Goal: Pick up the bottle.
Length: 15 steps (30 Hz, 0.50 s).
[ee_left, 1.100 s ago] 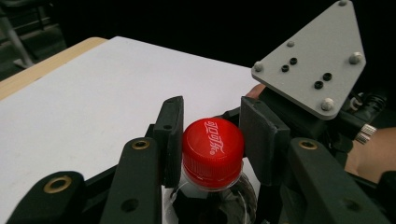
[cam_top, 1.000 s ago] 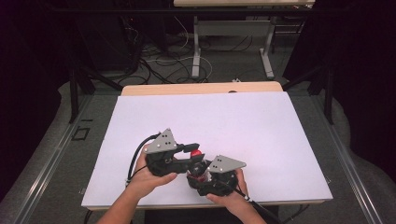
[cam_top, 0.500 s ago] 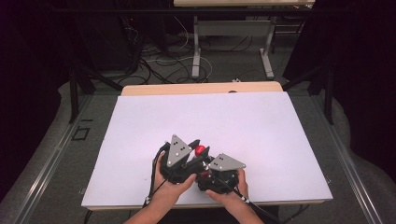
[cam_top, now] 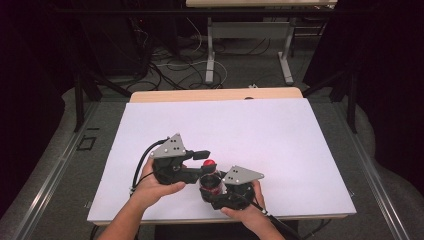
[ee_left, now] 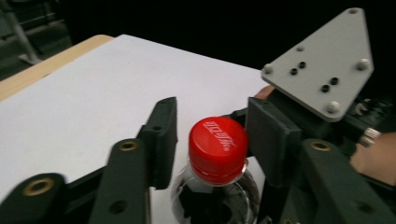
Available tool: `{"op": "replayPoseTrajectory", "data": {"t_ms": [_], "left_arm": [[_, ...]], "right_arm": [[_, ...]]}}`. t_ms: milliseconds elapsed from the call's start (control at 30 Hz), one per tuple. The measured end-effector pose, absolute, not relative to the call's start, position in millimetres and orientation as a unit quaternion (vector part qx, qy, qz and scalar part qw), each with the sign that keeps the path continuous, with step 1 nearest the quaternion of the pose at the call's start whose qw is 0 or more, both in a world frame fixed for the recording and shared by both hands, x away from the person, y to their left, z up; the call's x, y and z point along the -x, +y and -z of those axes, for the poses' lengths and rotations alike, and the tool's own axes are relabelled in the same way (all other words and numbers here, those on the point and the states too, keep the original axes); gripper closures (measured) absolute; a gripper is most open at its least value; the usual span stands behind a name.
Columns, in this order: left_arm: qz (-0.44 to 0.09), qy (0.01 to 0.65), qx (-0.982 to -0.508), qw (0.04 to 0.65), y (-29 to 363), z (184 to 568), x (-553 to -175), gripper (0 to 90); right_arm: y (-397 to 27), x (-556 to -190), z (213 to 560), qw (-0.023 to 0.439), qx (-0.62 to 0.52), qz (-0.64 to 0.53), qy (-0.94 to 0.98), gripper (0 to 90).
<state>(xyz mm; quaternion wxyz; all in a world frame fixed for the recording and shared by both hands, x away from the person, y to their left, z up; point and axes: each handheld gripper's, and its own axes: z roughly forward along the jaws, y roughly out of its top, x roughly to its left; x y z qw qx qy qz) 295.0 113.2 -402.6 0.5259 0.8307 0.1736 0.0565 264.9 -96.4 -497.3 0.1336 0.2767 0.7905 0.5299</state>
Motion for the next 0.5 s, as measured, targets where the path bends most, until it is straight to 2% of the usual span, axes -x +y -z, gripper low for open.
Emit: {"op": "replayPoseTrajectory", "data": {"t_ms": [100, 300, 467, 500], "left_arm": [[-0.045, 0.17, -0.833, 0.524, 113.5, 403.7, -295.6, 60.6], [-0.061, 0.173, -0.831, 0.525, 110.9, 404.7, -293.4, 61.7], [-0.114, 0.226, -0.815, 0.522, 97.4, 408.4, -281.5, 61.9], [-0.151, 0.25, -0.807, 0.513, 87.9, 410.7, -272.6, 61.9]], "right_arm": [[-95.6, -264.6, 497.9, 0.132, -0.273, -0.524, 0.796, 29.1], [-95.6, -265.0, 498.3, 0.133, -0.276, -0.527, 0.793, 29.1], [-95.8, -265.5, 498.8, 0.154, -0.297, -0.516, 0.788, 29.1], [-95.2, -265.6, 499.8, 0.175, -0.308, -0.507, 0.786, 29.1]]}}
